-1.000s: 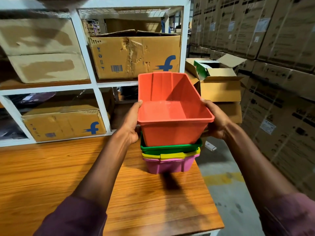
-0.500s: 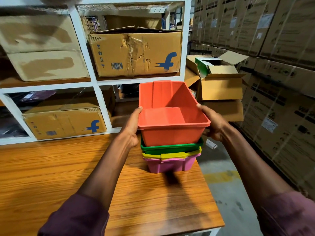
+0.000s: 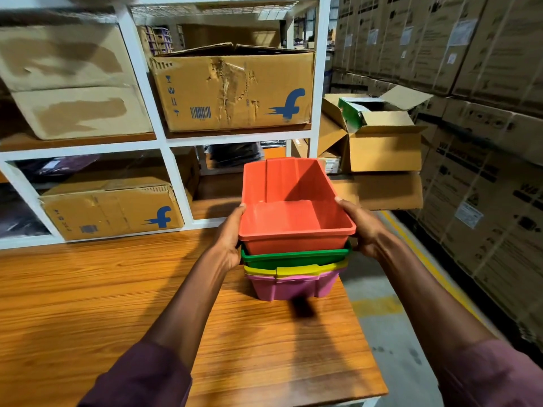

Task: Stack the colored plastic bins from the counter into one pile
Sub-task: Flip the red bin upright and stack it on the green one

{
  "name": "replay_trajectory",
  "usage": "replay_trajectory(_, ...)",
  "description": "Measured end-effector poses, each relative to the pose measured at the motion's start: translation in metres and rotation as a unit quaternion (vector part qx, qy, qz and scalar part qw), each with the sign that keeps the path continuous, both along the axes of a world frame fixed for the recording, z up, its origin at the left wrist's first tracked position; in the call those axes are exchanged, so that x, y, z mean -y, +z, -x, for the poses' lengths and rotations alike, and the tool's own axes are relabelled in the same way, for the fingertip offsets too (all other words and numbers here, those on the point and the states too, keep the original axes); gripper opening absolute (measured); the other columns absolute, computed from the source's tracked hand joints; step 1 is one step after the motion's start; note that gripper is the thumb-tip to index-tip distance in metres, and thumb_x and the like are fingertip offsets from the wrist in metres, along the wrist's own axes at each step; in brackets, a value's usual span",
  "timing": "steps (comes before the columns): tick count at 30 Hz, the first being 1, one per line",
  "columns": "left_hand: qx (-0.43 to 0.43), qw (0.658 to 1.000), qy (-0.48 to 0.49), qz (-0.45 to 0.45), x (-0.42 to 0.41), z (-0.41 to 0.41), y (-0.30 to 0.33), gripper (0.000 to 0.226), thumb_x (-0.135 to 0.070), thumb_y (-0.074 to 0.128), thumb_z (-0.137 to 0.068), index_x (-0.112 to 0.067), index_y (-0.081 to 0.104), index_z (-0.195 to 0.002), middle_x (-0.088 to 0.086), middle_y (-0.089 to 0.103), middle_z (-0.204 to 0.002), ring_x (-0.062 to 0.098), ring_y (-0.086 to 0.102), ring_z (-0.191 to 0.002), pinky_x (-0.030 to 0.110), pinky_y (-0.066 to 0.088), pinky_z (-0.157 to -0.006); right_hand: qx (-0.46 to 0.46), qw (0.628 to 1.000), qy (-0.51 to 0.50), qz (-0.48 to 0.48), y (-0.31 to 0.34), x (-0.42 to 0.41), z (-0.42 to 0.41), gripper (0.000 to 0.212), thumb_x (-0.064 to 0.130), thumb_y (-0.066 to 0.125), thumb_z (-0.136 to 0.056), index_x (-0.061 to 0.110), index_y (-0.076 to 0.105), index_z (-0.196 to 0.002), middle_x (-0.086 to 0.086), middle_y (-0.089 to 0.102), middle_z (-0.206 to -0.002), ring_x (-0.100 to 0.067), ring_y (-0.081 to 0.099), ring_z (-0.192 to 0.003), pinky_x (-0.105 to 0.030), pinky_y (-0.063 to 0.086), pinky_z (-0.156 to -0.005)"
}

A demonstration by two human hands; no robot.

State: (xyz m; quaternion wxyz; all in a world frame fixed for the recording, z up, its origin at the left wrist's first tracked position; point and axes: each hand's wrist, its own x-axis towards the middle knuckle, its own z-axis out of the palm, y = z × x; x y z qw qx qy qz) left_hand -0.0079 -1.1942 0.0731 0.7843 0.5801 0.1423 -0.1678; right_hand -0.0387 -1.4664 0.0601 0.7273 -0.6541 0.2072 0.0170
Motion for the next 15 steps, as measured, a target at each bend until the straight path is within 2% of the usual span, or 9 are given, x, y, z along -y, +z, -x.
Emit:
replay_trajectory(2, 0.002, 1.000, -0.004, 0.002, 0.000, -0.001, -0.006, 0.040, -0.052, 0.061, -0.093, -0.017, 0.074, -0.108, 0.005, 0.078, -0.081, 0.019, 0.073, -0.064, 0.029, 0.057, -0.049, 0.005, 1.000, -0.005, 0.005, -0.005, 0.001, 0.000, 0.037, 0.055, 0.066, -0.093, 0.019, 0.074, -0.099, 0.007, 0.066, -0.059, -0.006, 0.057, -0.038, -0.019, 0.037, -0.032)
replay_trajectory(5, 0.008, 1.000, -0.011, 0.012, -0.002, -0.004, -0.016, 0.040, -0.049, 0.058, -0.096, -0.019, 0.072, -0.117, 0.009, 0.079, -0.094, 0.022, 0.075, -0.071, 0.030, 0.058, -0.053, 0.017, 1.000, -0.020, 0.016, -0.014, 0.003, -0.002, 0.046, 0.057, 0.072, -0.087, 0.028, 0.073, -0.123, 0.002, 0.074, -0.090, -0.013, 0.065, -0.061, -0.020, 0.044, -0.039)
replay_trajectory(8, 0.015, 1.000, -0.002, 0.016, -0.001, -0.006, -0.025, 0.041, -0.048, 0.058, -0.097, -0.027, 0.066, -0.131, 0.010, 0.077, -0.110, 0.027, 0.075, -0.090, 0.033, 0.059, -0.058, 0.023, 0.999, -0.029, 0.013, -0.021, 0.005, -0.003, 0.038, 0.049, 0.073, -0.091, 0.031, 0.073, -0.124, 0.003, 0.075, -0.094, -0.014, 0.066, -0.067, -0.022, 0.046, -0.045)
replay_trajectory(12, 0.029, 1.000, 0.002, -0.006, -0.004, -0.007, -0.034, 0.042, -0.046, 0.056, -0.099, -0.039, 0.056, -0.140, 0.005, 0.075, -0.118, 0.027, 0.073, -0.105, 0.034, 0.059, -0.063, 0.019, 0.999, -0.035, 0.013, -0.028, 0.003, -0.004, 0.032, 0.045, 0.074, -0.092, 0.034, 0.073, -0.122, 0.003, 0.080, -0.108, -0.021, 0.071, -0.095, -0.035, 0.051, -0.072)
replay_trajectory(15, 0.029, 0.999, 0.000, -0.024, -0.006, -0.008, -0.040, 0.051, -0.048, 0.060, -0.095, -0.043, 0.049, -0.144, 0.002, 0.072, -0.124, 0.026, 0.072, -0.107, 0.040, 0.061, -0.075, 0.020, 0.999, -0.039, 0.015, -0.029, 0.002, -0.005, 0.035, 0.042, 0.076, -0.091, 0.034, 0.071, -0.125, 0.001, 0.080, -0.110, -0.019, 0.072, -0.092, -0.035, 0.052, -0.072)
